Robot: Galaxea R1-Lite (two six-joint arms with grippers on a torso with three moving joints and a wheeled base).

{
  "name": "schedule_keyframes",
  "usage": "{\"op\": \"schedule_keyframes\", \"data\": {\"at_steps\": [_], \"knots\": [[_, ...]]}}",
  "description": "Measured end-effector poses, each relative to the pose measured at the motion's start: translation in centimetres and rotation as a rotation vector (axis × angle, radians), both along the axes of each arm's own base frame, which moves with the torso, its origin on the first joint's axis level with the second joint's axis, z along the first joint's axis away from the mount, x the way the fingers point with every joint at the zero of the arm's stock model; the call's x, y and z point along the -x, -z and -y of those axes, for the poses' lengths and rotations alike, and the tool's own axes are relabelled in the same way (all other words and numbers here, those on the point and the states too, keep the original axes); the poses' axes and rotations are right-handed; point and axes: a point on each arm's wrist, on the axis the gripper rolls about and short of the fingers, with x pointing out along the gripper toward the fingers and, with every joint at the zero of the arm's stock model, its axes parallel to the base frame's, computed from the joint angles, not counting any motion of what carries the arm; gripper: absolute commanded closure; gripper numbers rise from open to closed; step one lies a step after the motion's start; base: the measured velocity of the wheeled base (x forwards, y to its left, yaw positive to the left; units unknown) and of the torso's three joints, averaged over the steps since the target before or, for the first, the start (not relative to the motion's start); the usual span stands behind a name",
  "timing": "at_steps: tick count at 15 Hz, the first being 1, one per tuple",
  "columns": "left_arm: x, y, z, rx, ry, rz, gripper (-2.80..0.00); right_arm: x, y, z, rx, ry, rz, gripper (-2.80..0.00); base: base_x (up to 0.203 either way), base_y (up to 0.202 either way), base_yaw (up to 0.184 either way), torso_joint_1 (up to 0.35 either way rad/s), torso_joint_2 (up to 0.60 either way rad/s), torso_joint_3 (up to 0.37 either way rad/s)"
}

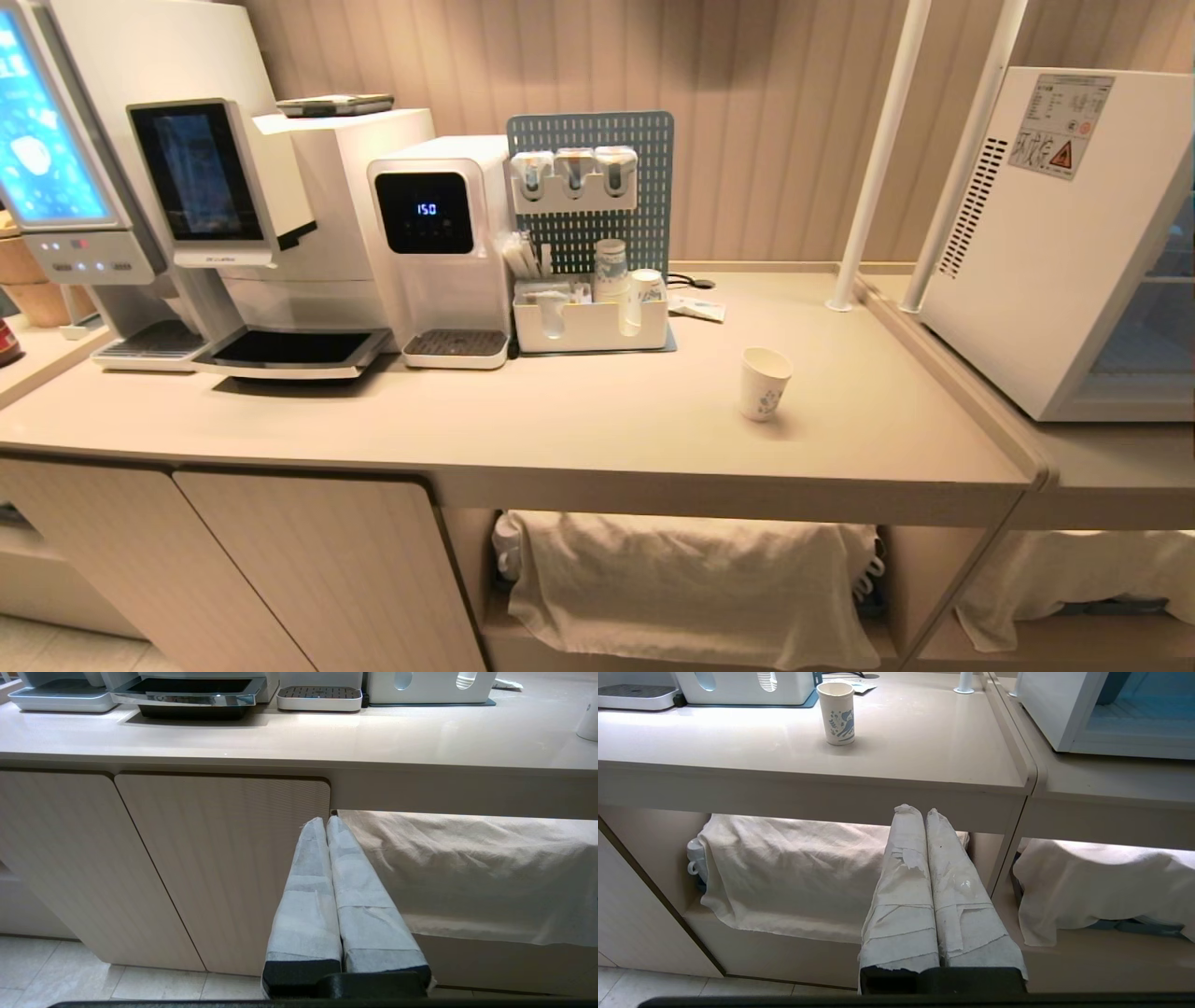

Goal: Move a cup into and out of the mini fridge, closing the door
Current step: Take the yoghurt out of the freezer

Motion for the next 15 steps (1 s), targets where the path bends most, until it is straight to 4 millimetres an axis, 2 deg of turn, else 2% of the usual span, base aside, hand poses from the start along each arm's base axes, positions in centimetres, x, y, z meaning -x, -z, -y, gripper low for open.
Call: {"op": "schedule_keyframes", "data": {"at_steps": [11,15], "knots": [[0.0,0.03,0.02,-0.122,0.009,-0.007,0.0,0.06,0.18,-0.01,0.018,-0.003,0.012,0.0,0.0,0.0,0.0,0.0,0.0,0.0],[0.0,0.03,0.02,-0.123,0.007,-0.008,0.0,0.06,0.19,-0.01,0.016,-0.003,0.01,0.0,0.003,-0.136,0.006,0.003,0.0,0.001]]}}
